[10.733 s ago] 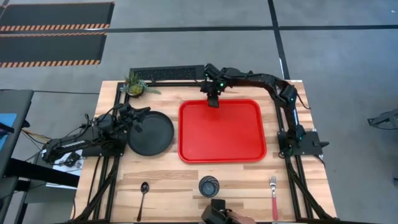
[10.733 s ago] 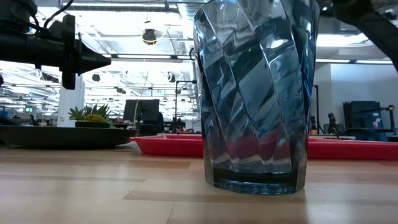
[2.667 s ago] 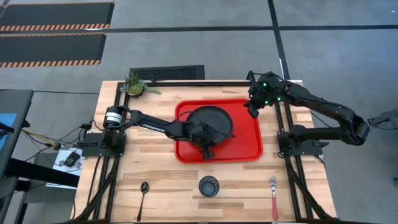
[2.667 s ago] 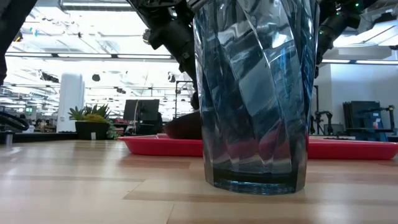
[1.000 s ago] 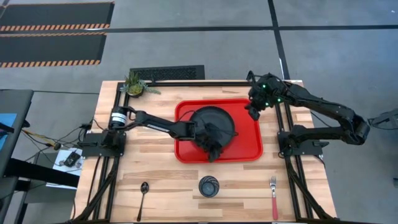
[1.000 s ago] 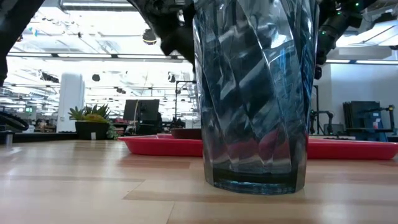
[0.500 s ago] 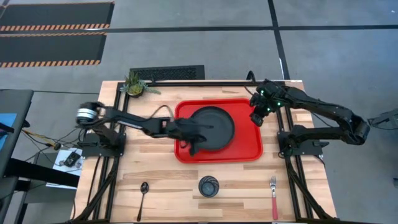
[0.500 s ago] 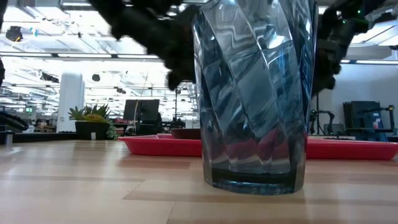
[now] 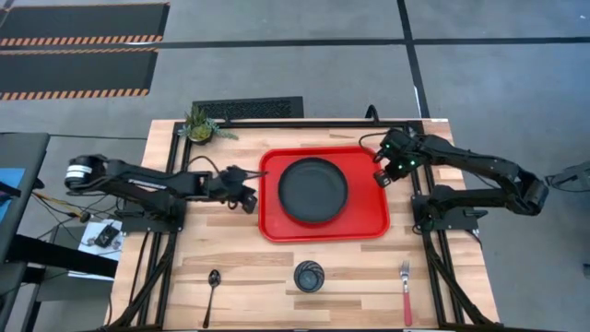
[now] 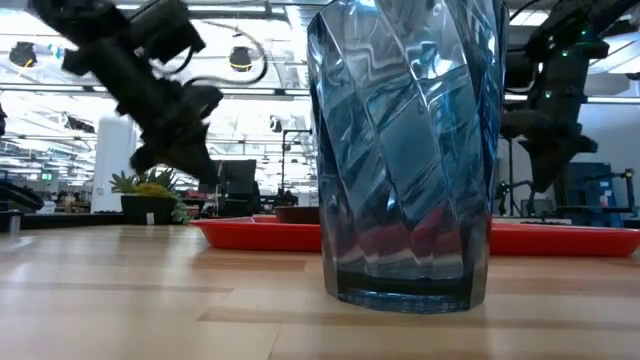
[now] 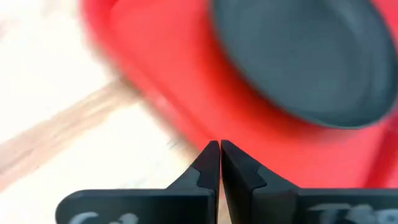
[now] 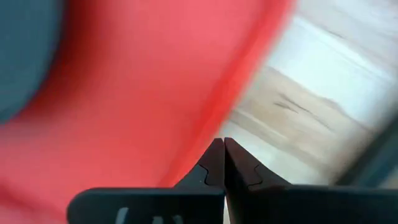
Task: Pick and place plate/cup/fork/spoon on tray
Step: Adjust the red serving tray on the table
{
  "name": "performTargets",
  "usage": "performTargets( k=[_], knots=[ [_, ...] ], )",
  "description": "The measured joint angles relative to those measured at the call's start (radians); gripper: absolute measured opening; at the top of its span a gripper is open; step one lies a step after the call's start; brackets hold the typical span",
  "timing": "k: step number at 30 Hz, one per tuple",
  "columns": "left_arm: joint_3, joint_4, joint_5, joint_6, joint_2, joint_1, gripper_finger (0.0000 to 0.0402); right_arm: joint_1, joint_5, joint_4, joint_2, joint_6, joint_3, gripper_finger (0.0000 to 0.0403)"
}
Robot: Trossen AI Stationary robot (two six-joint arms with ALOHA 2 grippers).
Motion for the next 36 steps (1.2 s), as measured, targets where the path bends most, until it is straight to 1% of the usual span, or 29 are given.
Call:
performTargets(
  k=[1,5,9,13,16,19,21,30,36],
  knots=[
    [-0.018,0.009,0.001,-0.024,-0.002,0.005,0.0,-0.008,0.016,-0.002,0.005,0.014,-0.006,0.0012],
    [-0.066,0.014,-0.01,-0.074,0.006,0.008,0.0,-0.052,0.011,0.033,0.035,0.06,-0.049,0.0007],
    [-0.069,0.024,-0.017,-0.094,0.034,0.01,0.0,-0.08,0.012,0.067,0.093,0.11,-0.071,0.0006],
    [-0.068,0.029,-0.016,-0.147,0.064,0.024,0.0,-0.087,0.027,0.093,0.15,0.134,-0.071,0.0008],
    [-0.069,0.064,-0.013,-0.171,0.105,0.035,0.0,-0.074,0.063,0.101,0.189,0.152,-0.071,0.0007],
    [-0.068,0.078,-0.014,-0.19,0.145,0.04,0.0,-0.059,0.062,0.131,0.216,0.164,-0.07,0.0007],
    [-0.068,0.075,-0.017,-0.204,0.164,0.041,0.0,-0.047,0.043,0.141,0.23,0.163,-0.07,0.0007],
    [-0.068,0.054,-0.019,-0.217,0.168,0.041,0.0,0.03,0.006,0.169,0.246,0.193,-0.07,0.0006],
    [-0.068,0.051,-0.014,-0.214,0.166,0.041,0.0,0.085,-0.044,0.211,0.246,0.21,-0.07,0.0006]
  ],
)
